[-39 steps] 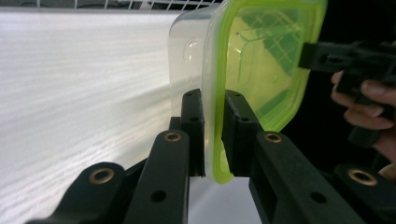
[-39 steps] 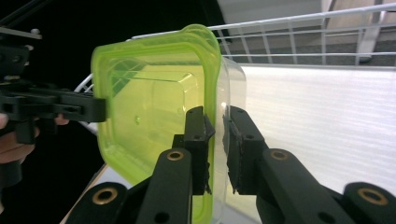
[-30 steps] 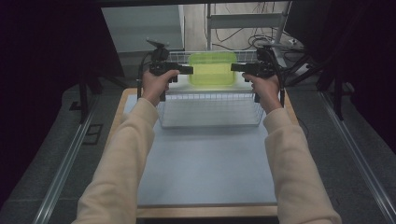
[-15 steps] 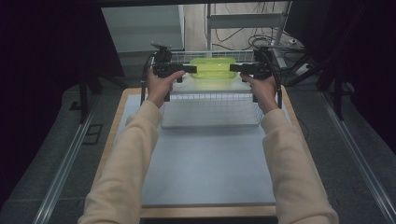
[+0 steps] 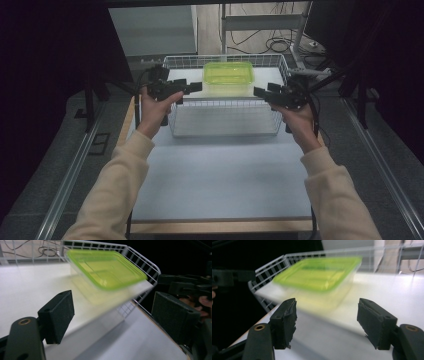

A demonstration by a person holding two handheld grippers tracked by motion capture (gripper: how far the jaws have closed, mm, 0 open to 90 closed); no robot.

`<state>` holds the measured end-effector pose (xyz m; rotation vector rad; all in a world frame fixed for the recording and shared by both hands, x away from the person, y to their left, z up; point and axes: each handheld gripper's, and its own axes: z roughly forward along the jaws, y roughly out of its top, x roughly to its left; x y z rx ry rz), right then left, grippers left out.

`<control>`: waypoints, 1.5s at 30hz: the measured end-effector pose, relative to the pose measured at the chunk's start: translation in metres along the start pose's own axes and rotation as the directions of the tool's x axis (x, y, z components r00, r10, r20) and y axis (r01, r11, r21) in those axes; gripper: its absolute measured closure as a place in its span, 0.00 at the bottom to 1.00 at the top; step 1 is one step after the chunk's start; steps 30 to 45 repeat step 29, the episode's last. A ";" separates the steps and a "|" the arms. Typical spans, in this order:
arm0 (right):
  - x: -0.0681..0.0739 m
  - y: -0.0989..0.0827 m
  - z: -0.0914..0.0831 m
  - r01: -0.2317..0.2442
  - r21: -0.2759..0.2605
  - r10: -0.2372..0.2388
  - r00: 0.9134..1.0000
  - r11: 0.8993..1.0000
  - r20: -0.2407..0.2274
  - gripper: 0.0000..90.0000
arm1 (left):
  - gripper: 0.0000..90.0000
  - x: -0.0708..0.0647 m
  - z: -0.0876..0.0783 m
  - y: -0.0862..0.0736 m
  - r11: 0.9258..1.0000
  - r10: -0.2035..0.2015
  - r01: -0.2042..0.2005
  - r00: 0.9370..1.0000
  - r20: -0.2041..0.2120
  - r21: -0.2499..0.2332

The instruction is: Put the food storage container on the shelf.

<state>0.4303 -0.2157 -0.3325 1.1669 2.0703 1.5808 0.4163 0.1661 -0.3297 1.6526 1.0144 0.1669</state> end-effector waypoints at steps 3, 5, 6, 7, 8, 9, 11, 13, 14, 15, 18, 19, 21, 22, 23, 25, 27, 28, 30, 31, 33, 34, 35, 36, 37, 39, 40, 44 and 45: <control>0.003 -0.021 -0.013 0.020 0.010 -0.020 1.000 1.000 -0.018 0.34 | 0.20 -0.007 -0.014 -0.025 1.000 0.009 -0.009 1.000 0.004 0.010; 0.005 -0.034 -0.022 0.028 0.016 -0.027 0.999 0.999 -0.032 0.33 | 0.21 -0.012 -0.020 -0.044 0.999 0.027 -0.027 1.000 -0.002 0.036; 0.006 -0.044 -0.028 0.035 0.019 -0.034 0.999 0.999 -0.036 0.32 | 0.21 -0.013 -0.023 -0.053 0.998 0.033 -0.033 0.999 -0.001 0.048; 0.007 -0.051 -0.033 0.044 0.023 -0.043 0.998 0.999 -0.037 0.32 | 0.21 -0.015 -0.026 -0.063 0.998 0.033 -0.033 0.999 0.008 0.053; 0.008 -0.058 -0.038 0.049 0.029 -0.048 0.998 0.998 -0.039 0.31 | 0.21 -0.016 -0.029 -0.072 0.998 0.030 -0.030 0.999 0.013 0.059; 0.009 -0.065 -0.042 0.054 0.027 -0.053 0.998 0.998 -0.040 0.31 | 0.21 -0.017 -0.031 -0.082 0.997 0.031 -0.032 0.999 0.014 0.067; 0.010 -0.081 -0.050 0.052 0.032 -0.051 0.997 0.998 -0.052 0.31 | 0.21 -0.018 -0.036 -0.101 0.997 0.023 -0.025 0.999 0.027 0.074; 0.010 -0.098 -0.055 0.061 0.047 -0.057 0.996 0.997 -0.064 0.31 | 0.21 -0.017 -0.039 -0.116 0.996 0.020 -0.023 0.999 0.036 0.082; 0.010 -0.105 -0.057 0.068 0.058 -0.064 0.996 0.996 -0.067 0.31 | 0.21 -0.016 -0.042 -0.126 0.996 0.017 -0.021 0.999 0.038 0.085; 0.009 -0.115 -0.059 0.073 0.073 -0.068 0.995 0.995 -0.067 0.31 | 0.21 -0.015 -0.044 -0.133 0.996 0.018 -0.022 0.999 0.041 0.089; 0.007 -0.135 -0.062 0.082 0.096 -0.077 0.996 0.992 -0.053 0.30 | 0.22 -0.013 -0.045 -0.151 0.995 -0.003 -0.001 0.999 0.041 0.097; 0.007 -0.139 -0.062 0.085 0.101 -0.080 0.996 0.991 -0.049 0.29 | 0.22 -0.012 -0.045 -0.154 0.995 -0.007 0.003 0.999 0.041 0.103; 0.006 -0.143 -0.062 0.084 0.103 -0.080 0.996 0.991 -0.047 0.28 | 0.22 -0.011 -0.044 -0.158 0.994 -0.015 0.010 0.999 0.043 0.109; 0.006 -0.144 -0.061 0.083 0.103 -0.078 0.996 0.991 -0.048 0.28 | 0.22 -0.011 -0.043 -0.159 0.994 -0.014 0.009 0.999 0.044 0.110; 0.007 -0.144 -0.061 0.083 0.097 -0.079 0.996 0.992 -0.047 0.28 | 0.22 -0.011 -0.043 -0.159 0.994 -0.018 0.013 0.999 0.043 0.110; 0.009 -0.144 -0.062 0.087 0.084 -0.083 0.995 0.993 -0.050 0.27 | 0.22 -0.011 -0.043 -0.160 0.994 -0.019 0.014 0.999 0.046 0.107; 0.010 -0.145 -0.063 0.102 0.078 -0.098 0.994 0.992 -0.045 0.25 | 0.22 -0.011 -0.043 -0.162 0.994 -0.018 0.012 0.999 0.049 0.110; 0.011 -0.147 -0.063 0.106 0.074 -0.103 0.994 0.992 -0.044 0.25 | 0.22 -0.011 -0.043 -0.163 0.994 -0.018 0.013 0.999 0.046 0.112; 0.011 -0.149 -0.064 0.115 0.071 -0.112 0.993 0.991 -0.042 0.24 | 0.22 -0.011 -0.043 -0.165 0.994 -0.020 0.015 0.999 0.043 0.112; 0.011 -0.149 -0.064 0.115 0.071 -0.112 0.993 0.991 -0.042 0.24 | 0.22 -0.011 -0.043 -0.165 0.994 -0.020 0.015 0.999 0.043 0.112; 0.011 -0.149 -0.064 0.115 0.071 -0.112 0.993 0.991 -0.042 0.24 | 0.22 -0.011 -0.043 -0.165 0.994 -0.020 0.015 0.999 0.043 0.112; 0.011 -0.149 -0.064 0.115 0.071 -0.112 0.993 0.991 -0.042 0.24 | 0.22 -0.011 -0.043 -0.165 0.994 -0.020 0.015 0.999 0.043 0.112; 0.011 -0.149 -0.064 0.115 0.071 -0.112 0.993 0.991 -0.042 0.24 | 0.22 -0.011 -0.043 -0.165 0.994 -0.020 0.015 0.999 0.043 0.112; 0.011 -0.149 -0.064 0.115 0.071 -0.112 0.993 0.991 -0.042 0.24 | 0.22 -0.011 -0.043 -0.165 0.994 -0.020 0.015 0.999 0.043 0.112; 0.011 -0.149 -0.064 0.115 0.071 -0.112 0.993 0.991 -0.042 0.24 | 0.22 -0.011 -0.043 -0.165 0.994 -0.020 0.015 0.999 0.043 0.112; 0.011 -0.149 -0.064 0.115 0.071 -0.112 0.993 0.991 -0.042 0.24 | 0.22 -0.011 -0.043 -0.165 0.994 -0.020 0.015 0.999 0.043 0.112; 0.011 -0.149 -0.064 0.115 0.071 -0.112 0.993 0.991 -0.042 0.24 | 0.22 -0.011 -0.043 -0.165 0.994 -0.020 0.015 0.999 0.043 0.112; 0.011 -0.149 -0.064 0.115 0.071 -0.112 0.993 0.991 -0.042 0.24 | 0.22 -0.011 -0.043 -0.165 0.994 -0.020 0.015 0.999 0.043 0.112; 0.011 -0.149 -0.064 0.115 0.071 -0.112 0.993 0.991 -0.042 0.24 | 0.22 -0.011 -0.043 -0.165 0.994 -0.020 0.015 0.999 0.043 0.112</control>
